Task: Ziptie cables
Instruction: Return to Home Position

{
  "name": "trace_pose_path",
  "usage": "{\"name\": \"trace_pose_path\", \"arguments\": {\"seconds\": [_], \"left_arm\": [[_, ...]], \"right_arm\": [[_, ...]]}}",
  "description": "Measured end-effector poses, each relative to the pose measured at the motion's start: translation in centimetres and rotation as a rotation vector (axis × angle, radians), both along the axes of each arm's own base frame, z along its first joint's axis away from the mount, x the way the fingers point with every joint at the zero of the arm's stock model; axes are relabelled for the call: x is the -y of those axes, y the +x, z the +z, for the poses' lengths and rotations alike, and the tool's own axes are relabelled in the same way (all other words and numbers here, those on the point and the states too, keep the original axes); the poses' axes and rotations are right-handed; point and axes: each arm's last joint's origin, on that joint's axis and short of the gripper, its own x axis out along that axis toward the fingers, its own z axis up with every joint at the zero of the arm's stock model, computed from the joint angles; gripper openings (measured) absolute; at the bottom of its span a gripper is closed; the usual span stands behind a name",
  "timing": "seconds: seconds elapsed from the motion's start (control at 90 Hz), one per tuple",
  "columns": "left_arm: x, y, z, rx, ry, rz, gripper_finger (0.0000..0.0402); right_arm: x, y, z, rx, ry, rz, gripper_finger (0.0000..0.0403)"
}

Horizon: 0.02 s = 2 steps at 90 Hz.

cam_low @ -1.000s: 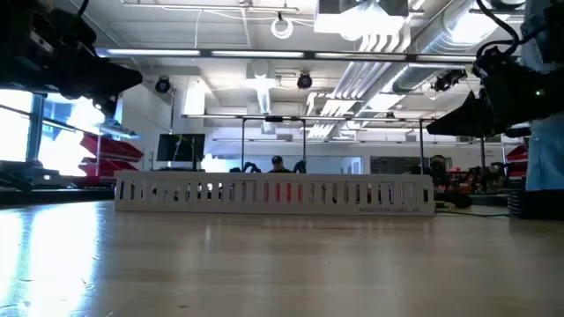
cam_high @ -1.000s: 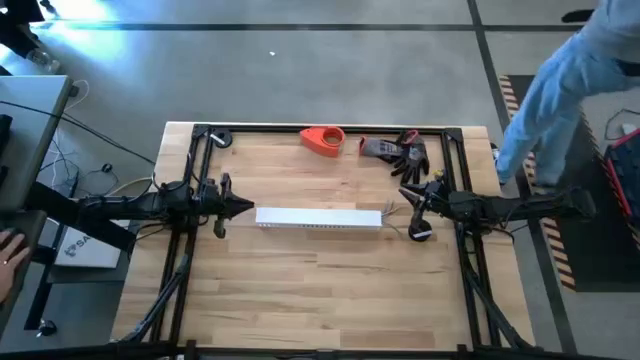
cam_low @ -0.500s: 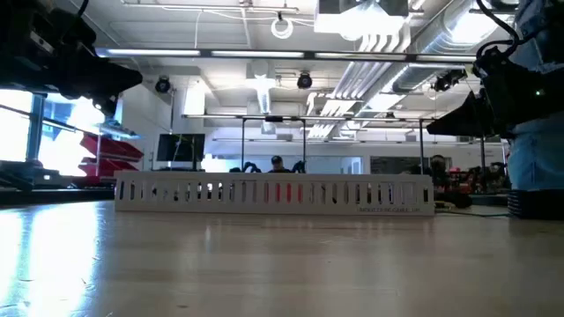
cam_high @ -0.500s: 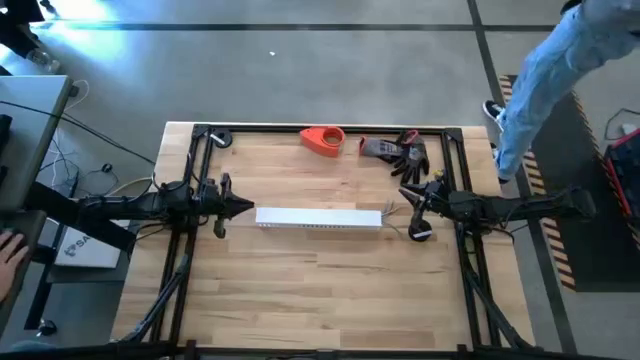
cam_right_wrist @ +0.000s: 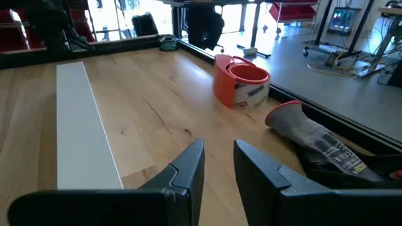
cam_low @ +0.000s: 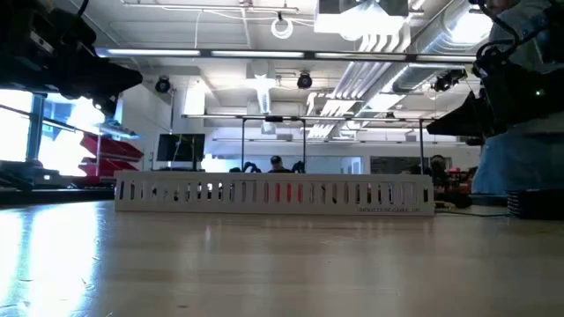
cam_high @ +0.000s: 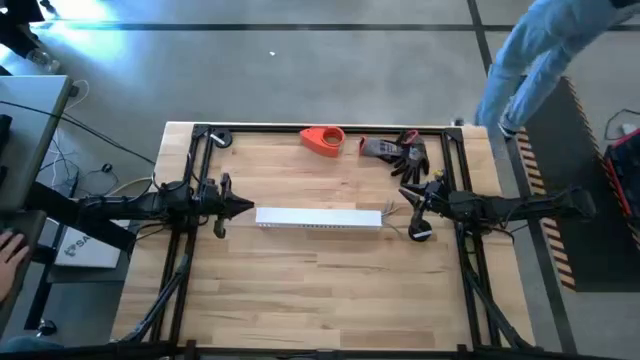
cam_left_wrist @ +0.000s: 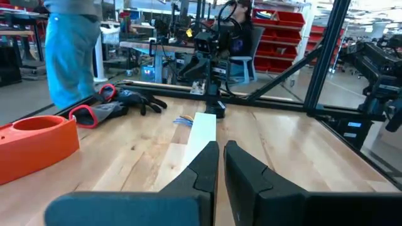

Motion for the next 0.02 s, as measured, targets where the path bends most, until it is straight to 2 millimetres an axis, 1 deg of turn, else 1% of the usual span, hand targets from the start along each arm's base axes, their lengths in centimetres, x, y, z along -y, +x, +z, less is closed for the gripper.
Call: {"name": "trace_pose_path", "arguments": {"seconds": [0.022], "left_arm": [[0.0,0.0,0.0,0.0,0.0,0.0,0.001]], "right_arm": [[0.0,0.0,0.0,0.0,0.0,0.0,0.0071]]}}
